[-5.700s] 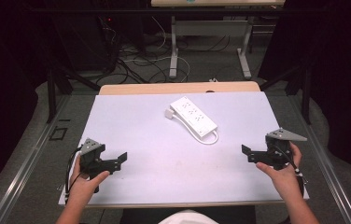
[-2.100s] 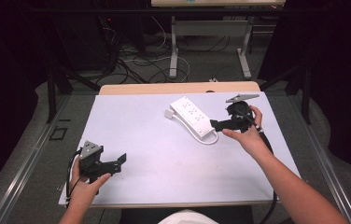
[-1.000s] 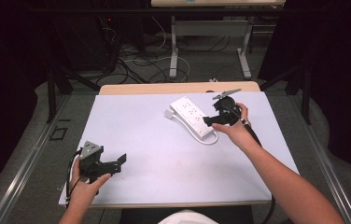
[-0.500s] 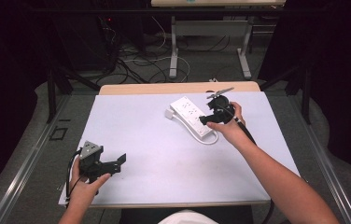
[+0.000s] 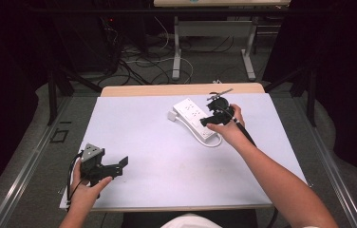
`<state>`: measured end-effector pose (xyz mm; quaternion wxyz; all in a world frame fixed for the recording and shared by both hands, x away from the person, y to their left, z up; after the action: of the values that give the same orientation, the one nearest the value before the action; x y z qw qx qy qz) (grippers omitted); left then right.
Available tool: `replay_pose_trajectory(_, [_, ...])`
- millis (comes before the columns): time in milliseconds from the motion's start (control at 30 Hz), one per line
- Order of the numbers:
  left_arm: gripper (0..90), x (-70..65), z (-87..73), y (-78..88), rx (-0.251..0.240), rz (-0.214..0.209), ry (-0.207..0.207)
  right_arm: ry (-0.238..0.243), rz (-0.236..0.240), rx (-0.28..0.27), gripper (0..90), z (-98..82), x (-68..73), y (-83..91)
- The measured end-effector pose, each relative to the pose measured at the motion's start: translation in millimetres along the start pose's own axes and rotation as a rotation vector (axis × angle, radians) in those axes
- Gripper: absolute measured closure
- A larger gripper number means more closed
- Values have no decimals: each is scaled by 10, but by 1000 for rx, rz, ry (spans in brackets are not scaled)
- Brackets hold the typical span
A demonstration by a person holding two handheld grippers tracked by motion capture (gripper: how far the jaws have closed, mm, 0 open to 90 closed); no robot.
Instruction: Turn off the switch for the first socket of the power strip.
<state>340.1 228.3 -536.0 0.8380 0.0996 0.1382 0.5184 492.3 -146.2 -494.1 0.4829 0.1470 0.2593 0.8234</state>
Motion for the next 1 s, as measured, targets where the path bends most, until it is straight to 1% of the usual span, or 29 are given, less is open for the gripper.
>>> replay_pose_trajectory(33, [11, 0, 0, 0, 1, 0, 0, -1, 6, 5, 365, -7, -7, -22])
replay_pose_trajectory(100, [11, 0, -1, -1, 0, 0, 0, -28, 9, 7, 382, -12, 2, -47])
replay_pose_trajectory(167, [11, 0, -1, -1, 1, 0, 0, -26, 6, 15, 400, -20, -14, -68])
replay_pose_trajectory(300, [12, 0, -2, -1, 1, 0, 0, -53, 16, 24, 450, -36, -12, -118])
replay_pose_trajectory(367, [11, 1, -2, -1, 1, 0, 0, -47, 12, 30, 480, -43, -28, -141])
replay_pose_trajectory(433, [12, 1, -3, -1, 1, 0, 0, -62, 15, 29, 501, -46, -26, -170])
replay_pose_trajectory(467, [12, 1, -3, -1, 1, 0, 0, -62, 15, 29, 501, -46, -26, -170])
replay_pose_trajectory(500, [12, 2, -3, -1, 0, 0, 0, -59, 17, 36, 547, -52, -31, -194])
replay_pose_trajectory(600, [11, 2, -3, -2, 1, 0, 0, -60, 16, 42, 596, -58, -26, -234])
replay_pose_trajectory(633, [11, 2, -3, -2, 1, 0, 0, -60, 16, 42, 596, -58, -26, -234])
replay_pose_trajectory(667, [11, 2, -3, -2, 1, 0, 0, -72, 18, 43, 607, -58, -12, -249])
replay_pose_trajectory(700, [12, 3, -3, -2, 1, 0, -1, -65, 19, 41, 628, -62, -17, -266])
replay_pose_trajectory(733, [12, 3, -4, -2, 1, 0, 0, -75, 22, 45, 659, -67, -8, -291])
replay_pose_trajectory(867, [12, 5, -5, -3, 2, -1, 0, -67, 18, 45, 716, -79, -18, -350])
replay_pose_trajectory(900, [12, 5, -5, -3, 2, -1, 0, -75, 23, 39, 734, -77, -14, -364])
replay_pose_trajectory(933, [12, 3, -6, -4, 2, -1, 1, -75, 23, 39, 734, -77, -14, -364])
replay_pose_trajectory(1000, [11, 2, -7, -5, 2, -1, 2, -90, 30, 38, 774, -73, -9, -395])
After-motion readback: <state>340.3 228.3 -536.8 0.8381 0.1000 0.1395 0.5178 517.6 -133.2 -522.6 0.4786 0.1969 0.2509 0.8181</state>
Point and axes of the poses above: each handheld gripper's, and its own axes: y roughly backward along the jaws, z roughly out of its top, x roughly to its left, the point moved 4 cm from there along -y, roughly forward along the jaws, and after that the axes turned 14 degrees about -x, right-handed, at the moved point
